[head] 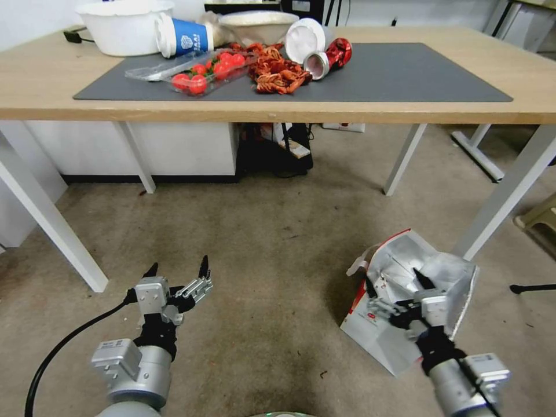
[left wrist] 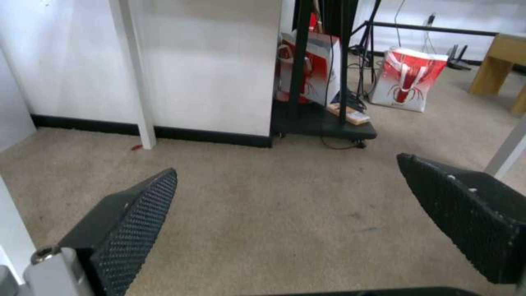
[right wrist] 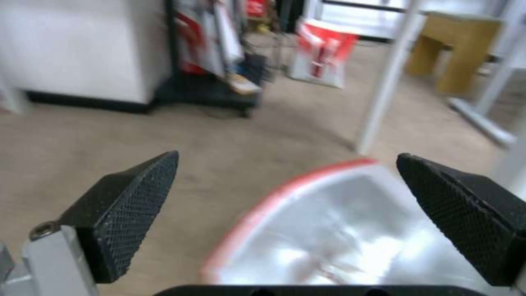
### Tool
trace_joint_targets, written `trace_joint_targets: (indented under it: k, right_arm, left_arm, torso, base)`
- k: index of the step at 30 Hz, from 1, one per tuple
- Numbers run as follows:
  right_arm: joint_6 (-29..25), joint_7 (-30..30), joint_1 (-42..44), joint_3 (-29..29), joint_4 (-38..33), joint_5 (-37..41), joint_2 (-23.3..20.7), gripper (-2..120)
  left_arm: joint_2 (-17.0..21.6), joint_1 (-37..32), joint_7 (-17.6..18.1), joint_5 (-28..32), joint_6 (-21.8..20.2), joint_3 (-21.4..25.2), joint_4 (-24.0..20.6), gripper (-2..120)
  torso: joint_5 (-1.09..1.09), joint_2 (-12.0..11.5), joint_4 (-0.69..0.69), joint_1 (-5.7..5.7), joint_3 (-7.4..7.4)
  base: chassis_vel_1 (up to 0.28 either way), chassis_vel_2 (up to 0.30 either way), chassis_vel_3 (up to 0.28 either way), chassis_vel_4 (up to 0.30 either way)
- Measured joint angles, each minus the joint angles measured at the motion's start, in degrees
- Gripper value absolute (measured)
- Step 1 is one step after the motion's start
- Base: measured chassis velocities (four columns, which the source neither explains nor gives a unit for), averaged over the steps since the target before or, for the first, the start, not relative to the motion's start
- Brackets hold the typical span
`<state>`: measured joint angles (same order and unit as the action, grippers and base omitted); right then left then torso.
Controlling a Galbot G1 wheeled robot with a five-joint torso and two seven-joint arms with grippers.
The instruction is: Pick up the food delivery bag from the floor and place it on the table.
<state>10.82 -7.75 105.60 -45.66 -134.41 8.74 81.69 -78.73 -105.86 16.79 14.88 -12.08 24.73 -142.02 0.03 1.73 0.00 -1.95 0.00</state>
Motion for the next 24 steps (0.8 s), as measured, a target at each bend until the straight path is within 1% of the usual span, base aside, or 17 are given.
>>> trace_joint_targets:
  k: [1, 2, 3, 4, 5, 6, 7, 8, 10, 11, 14, 15, 18, 20, 23, 24]
  right_arm:
    - [0.36, 0.42, -0.35, -1.21, 0.64, 0.91, -0.87, 100]
    - [0.36, 0.42, -0.35, -1.21, 0.64, 0.91, -0.87, 100]
    - [1.13, 1.45, -1.11, -3.76, 2.32, 2.84, -2.97, 100]
    - [1.44, 1.89, -1.45, -4.7, 3.01, 3.64, -3.82, 100]
    - [2.85, 3.77, -2.33, -6.86, 4.56, 5.9, -6.08, 100]
    - [2.85, 3.77, -2.33, -6.86, 4.56, 5.9, -6.08, 100]
    - [4.2, 5.61, -3.13, -7.97, 5.51, 7.22, -7.71, 100]
    - [4.89, 6.38, -3.5, -8.42, 5.92, 7.58, -8.3, 100]
    - [8.4, 9.88, -5.45, -9.67, 7.79, 8.53, -10.79, 100]
    - [8.4, 9.88, -5.45, -9.67, 7.79, 8.53, -10.79, 100]
    - [11.8, 12.55, -8.49, -10.04, 11.29, 9.76, -14.0, 100]
    - [11.8, 12.55, -8.49, -10.04, 11.29, 9.76, -14.0, 100]
    - [14.31, 15.32, -12.57, -8.72, 15.71, 11.0, -16.98, 100]
    - [14.65, 15.84, -13.35, -8.27, 16.39, 11.12, -17.34, 100]
    - [16.94, 18.57, -17.5, -5.61, 19.61, 11.87, -18.32, 100]
    - [16.94, 18.57, -17.5, -5.61, 19.61, 11.87, -18.32, 100]
  left_arm:
    - [0.02, 0.01, 0.0, 0.0, -0.01, 0.0, 0.0, 100]
    - [0.02, 0.01, 0.0, 0.0, -0.01, 0.0, 0.0, 100]
    - [0.05, 0.03, 0.0, 0.0, -0.01, 0.02, 0.04, 100]
    - [0.06, 0.03, 0.0, 0.0, -0.01, 0.01, 0.06, 100]
    - [0.06, 0.07, -0.01, 0.0, -0.01, 0.02, 0.12, 100]
    - [0.06, 0.07, -0.01, 0.0, -0.01, 0.02, 0.12, 100]
    - [0.06, 0.08, -0.01, 0.0, -0.01, 0.02, 0.17, 100]
    - [0.04, 0.09, -0.01, 0.0, 0.0, 0.01, 0.19, 100]
    - [0.04, 0.09, -0.01, 0.0, 0.05, -0.02, 0.25, 100]
    - [0.04, 0.09, -0.01, 0.0, 0.05, -0.02, 0.25, 100]
    - [0.12, 0.06, -0.01, -0.08, 0.11, -0.01, 0.34, 100]
    - [0.12, 0.06, -0.01, -0.08, 0.11, -0.01, 0.34, 100]
    - [0.19, -0.1, -0.02, -0.1, 0.19, 0.17, 0.34, 100]
    - [0.17, -0.15, -0.02, -0.11, 0.2, 0.2, 0.34, 100]
    - [-0.02, -0.26, 0.0, -0.24, 0.21, 0.36, 0.34, 100]
    - [-0.02, -0.26, 0.0, -0.24, 0.21, 0.36, 0.34, 100]
  torso:
    - [0.0, 0.01, 0.0, 0.0, 0.0]
    - [0.0, 0.01, 0.0, 0.0, 0.0]
    - [-0.01, 0.02, 0.0, 0.0, 0.0]
    - [-0.01, 0.03, 0.0, 0.0, 0.0]
    - [0.0, 0.04, 0.0, -0.01, 0.0]
    - [0.0, 0.04, 0.0, -0.01, 0.0]
    - [-0.02, 0.06, -0.01, -0.01, 0.0]
    - [-0.03, 0.07, 0.0, -0.01, 0.0]
    - [-0.02, 0.08, 0.0, -0.02, 0.0]
    - [-0.02, 0.08, 0.0, -0.02, 0.0]
    - [-0.01, 0.1, 0.01, -0.02, 0.0]
    - [-0.01, 0.1, 0.01, -0.02, 0.0]
    - [-0.02, 0.12, 0.0, -0.02, 0.0]
    - [-0.02, 0.12, 0.0, -0.02, 0.0]
    - [-0.03, 0.14, 0.01, -0.03, 0.0]
    - [-0.03, 0.14, 0.01, -0.03, 0.0]
  base:
    - [0.0, 0.0, 0.0, 0.0]
    - [0.0, 0.0, 0.0, 0.0]
    - [0.0, 0.0, 0.0, 0.0]
    - [0.0, 0.0, 0.0, 0.0]
    - [0.0, 0.0, 0.0, 0.0]
    - [0.0, 0.0, 0.0, 0.0]
    - [0.0, 0.0, 0.0, 0.0]
    - [0.0, 0.0, 0.0, 0.0]
    - [0.0, 0.0, 0.0, 0.0]
    - [0.0, 0.0, 0.0, 0.0]
    - [0.0, 0.0, 0.0, 0.0]
    - [0.0, 0.0, 0.0, 0.0]
    - [0.0, 0.0, 0.0, 0.0]
    - [0.0, 0.0, 0.0, 0.0]
    - [0.0, 0.0, 0.0, 0.0]
    - [0.0, 0.0, 0.0, 0.0]
